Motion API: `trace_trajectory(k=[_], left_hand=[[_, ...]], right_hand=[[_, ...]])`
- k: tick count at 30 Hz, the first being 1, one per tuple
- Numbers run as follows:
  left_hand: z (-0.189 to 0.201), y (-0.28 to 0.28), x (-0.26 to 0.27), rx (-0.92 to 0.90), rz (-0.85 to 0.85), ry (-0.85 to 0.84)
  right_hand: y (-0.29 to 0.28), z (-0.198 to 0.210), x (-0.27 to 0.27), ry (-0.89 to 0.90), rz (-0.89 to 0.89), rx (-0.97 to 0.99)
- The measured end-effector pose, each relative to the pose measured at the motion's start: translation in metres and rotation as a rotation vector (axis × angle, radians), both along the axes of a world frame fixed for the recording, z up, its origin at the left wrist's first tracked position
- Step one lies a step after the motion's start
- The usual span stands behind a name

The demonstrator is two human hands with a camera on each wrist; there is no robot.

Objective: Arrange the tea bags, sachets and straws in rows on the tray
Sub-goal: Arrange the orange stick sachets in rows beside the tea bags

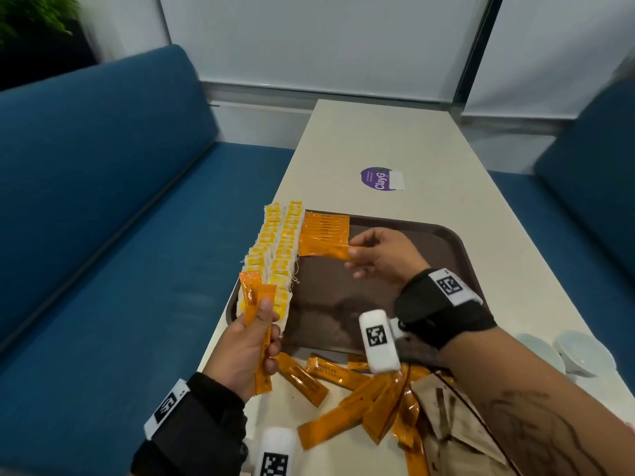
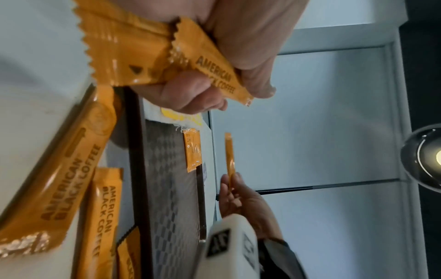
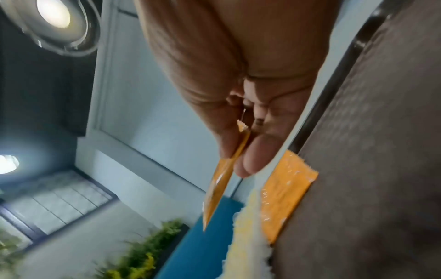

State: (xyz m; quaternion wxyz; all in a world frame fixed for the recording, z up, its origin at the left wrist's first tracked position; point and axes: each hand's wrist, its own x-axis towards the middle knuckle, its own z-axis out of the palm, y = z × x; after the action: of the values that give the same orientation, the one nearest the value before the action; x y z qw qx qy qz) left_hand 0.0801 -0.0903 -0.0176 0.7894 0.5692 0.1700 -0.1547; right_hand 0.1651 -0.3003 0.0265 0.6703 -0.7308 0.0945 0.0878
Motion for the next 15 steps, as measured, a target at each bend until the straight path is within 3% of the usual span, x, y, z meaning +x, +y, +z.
trace_trajectory(k=[6, 15], left_hand=[[-0.004, 0.002, -0.006, -0.052, -0.061, 0.07], [-0.007, 0.005, -0.01, -0.075, -0.071, 0.077]], right_hand=[[-0.001, -0.036, 0.053, 0.03, -0.054, -0.411], [0.012, -0.051, 0.083, 0.087, 0.03, -0.619]])
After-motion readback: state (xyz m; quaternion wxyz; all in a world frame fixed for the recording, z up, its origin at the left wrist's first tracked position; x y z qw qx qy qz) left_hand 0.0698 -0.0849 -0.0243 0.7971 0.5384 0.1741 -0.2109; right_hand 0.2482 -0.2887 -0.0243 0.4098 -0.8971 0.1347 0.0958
